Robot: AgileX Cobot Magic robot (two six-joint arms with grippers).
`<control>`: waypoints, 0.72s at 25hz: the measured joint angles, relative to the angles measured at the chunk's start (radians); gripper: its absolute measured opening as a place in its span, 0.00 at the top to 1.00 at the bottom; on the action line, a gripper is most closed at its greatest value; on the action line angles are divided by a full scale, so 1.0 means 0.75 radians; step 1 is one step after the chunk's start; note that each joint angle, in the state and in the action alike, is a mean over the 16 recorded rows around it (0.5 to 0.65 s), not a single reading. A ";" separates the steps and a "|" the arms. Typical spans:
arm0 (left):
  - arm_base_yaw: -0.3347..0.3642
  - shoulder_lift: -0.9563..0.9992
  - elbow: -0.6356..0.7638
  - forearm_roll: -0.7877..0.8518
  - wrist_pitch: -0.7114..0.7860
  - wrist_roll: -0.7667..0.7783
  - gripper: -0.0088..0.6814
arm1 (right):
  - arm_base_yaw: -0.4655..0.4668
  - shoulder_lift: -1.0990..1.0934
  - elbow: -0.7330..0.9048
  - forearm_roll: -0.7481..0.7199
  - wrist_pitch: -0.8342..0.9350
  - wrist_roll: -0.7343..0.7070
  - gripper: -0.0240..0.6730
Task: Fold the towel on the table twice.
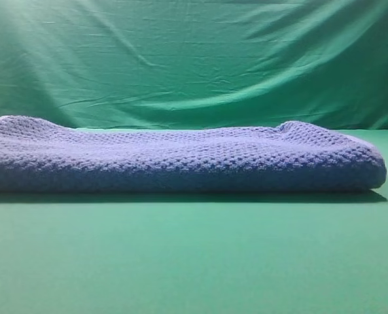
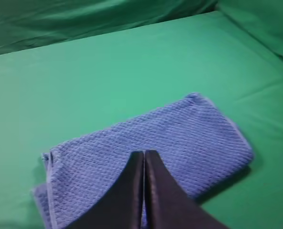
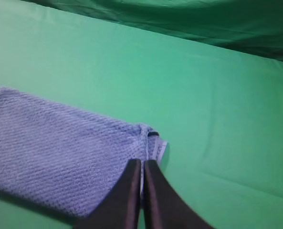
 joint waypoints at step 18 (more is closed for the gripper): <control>0.000 -1.001 0.591 -0.105 -0.041 0.060 0.99 | 0.000 -0.997 0.720 0.112 -0.217 -0.089 0.97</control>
